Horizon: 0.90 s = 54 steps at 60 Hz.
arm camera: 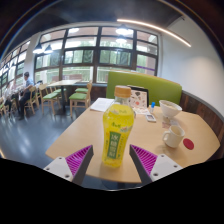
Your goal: Pour water
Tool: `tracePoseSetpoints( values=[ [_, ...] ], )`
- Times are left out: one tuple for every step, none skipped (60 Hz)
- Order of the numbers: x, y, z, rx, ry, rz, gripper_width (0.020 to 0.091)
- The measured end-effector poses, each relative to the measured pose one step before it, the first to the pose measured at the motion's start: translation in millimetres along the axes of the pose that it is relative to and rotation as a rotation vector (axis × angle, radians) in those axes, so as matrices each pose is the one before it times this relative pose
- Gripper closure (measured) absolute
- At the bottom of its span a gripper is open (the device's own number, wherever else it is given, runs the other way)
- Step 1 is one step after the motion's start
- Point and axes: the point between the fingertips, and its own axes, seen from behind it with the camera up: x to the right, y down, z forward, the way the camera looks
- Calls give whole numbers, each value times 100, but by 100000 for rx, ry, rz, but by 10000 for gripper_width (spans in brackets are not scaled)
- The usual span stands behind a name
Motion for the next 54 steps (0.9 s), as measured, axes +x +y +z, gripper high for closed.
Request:
tracePoseSetpoints(
  values=[
    [-26, -191, 516, 662, 926, 666, 272],
    [-11, -280, 493, 722, 959, 799, 273],
    [-28, -276, 481, 705, 895, 903, 274],
    [214, -818, 304, 226, 667, 1014, 274],
    [-219, -12, 546, 784, 1095, 863, 273],
    [-11, -136, 405, 619, 890, 651, 273],
    [3, -204, 440, 704, 776, 540, 272],
    [1, -241, 439, 885, 925, 561, 270],
    [-31, -236, 408, 889, 824, 601, 267],
    [-104, -181, 433, 766, 503, 589, 282],
    [208, -250, 348, 174, 673, 589, 389],
    [239, -19, 431, 232, 1657, 353, 495],
    [252, 30, 469, 164, 2280, -424, 601],
    [175, 357, 383, -492, -251, -448, 708],
    [57, -3, 84, 1303, -9, 1491, 715],
    [-37, -213, 226, 1303, -23, 700, 722],
    [-34, 33, 156, 243, -260, -180, 736],
    [-46, -42, 128, 489, -415, -565, 762],
    [-27, -42, 99, 437, -345, -599, 762],
    [-8, -36, -3, 244, -292, -510, 752],
    [-111, -121, 494, 111, -133, -373, 802],
    [139, 87, -55, 85, -48, 83, 809],
    [157, 31, -57, 364, 256, 51, 809],
    [137, -10, -39, 361, 197, -43, 809],
    [136, 2, -44, 413, 115, -264, 809],
    [52, -50, -60, 448, -221, -470, 809],
    [4, -42, -49, 368, -483, -398, 808],
    [49, -33, -38, 201, -320, 144, 809],
    [-95, -190, 72, -176, -273, 1081, 810],
    [71, 16, -9, -63, -223, 1251, 810],
    [117, 18, -11, -216, -183, 1312, 810],
    [77, 34, 38, -329, -384, 1032, 811],
    [6, -12, 44, -275, -786, 855, 811],
    [46, -5, 61, -450, -754, 912, 810],
    [295, 110, 324, -305, -561, 1050, 810],
    [184, -123, 79, -246, -679, 1512, 811],
    [226, -256, 113, 98, -776, 1723, 810],
    [489, 8, 653, 1134, -1205, 1576, 811],
    [245, -329, 111, 736, -1130, 2163, 811],
    [224, -492, 76, 642, -1050, 2630, 809],
    [281, -522, 72, 613, -941, 2947, 809],
    [278, -580, 73, 723, -1011, 3323, 811],
    [266, -678, 54, 880, -1162, 3505, 811],
    [230, -760, 23, 1052, -1362, 3736, 812],
    [-571, -997, -487, 889, -777, 4453, 811],
    [856, -626, 642, 1724, -2387, 4222, 810],
    [219, -839, 28, 1578, -1719, 4929, 812],
    [240, -848, 65, 1498, -1617, 5327, 811],
    [205, -812, 25, 1387, -1576, 5660, 811],
    [-559, -879, -500, 1274, -899, 5939, 812],
    [141, -803, 32, 1352, -1788, 5763, 812],
    [153, -827, 102, 1434, -1952, 5945, 811],
    [-360, -930, -60, 1835, -1754, 6467, 811],
    [373, -747, 23, 1252, -2532, 6173, 811]
  ],
)
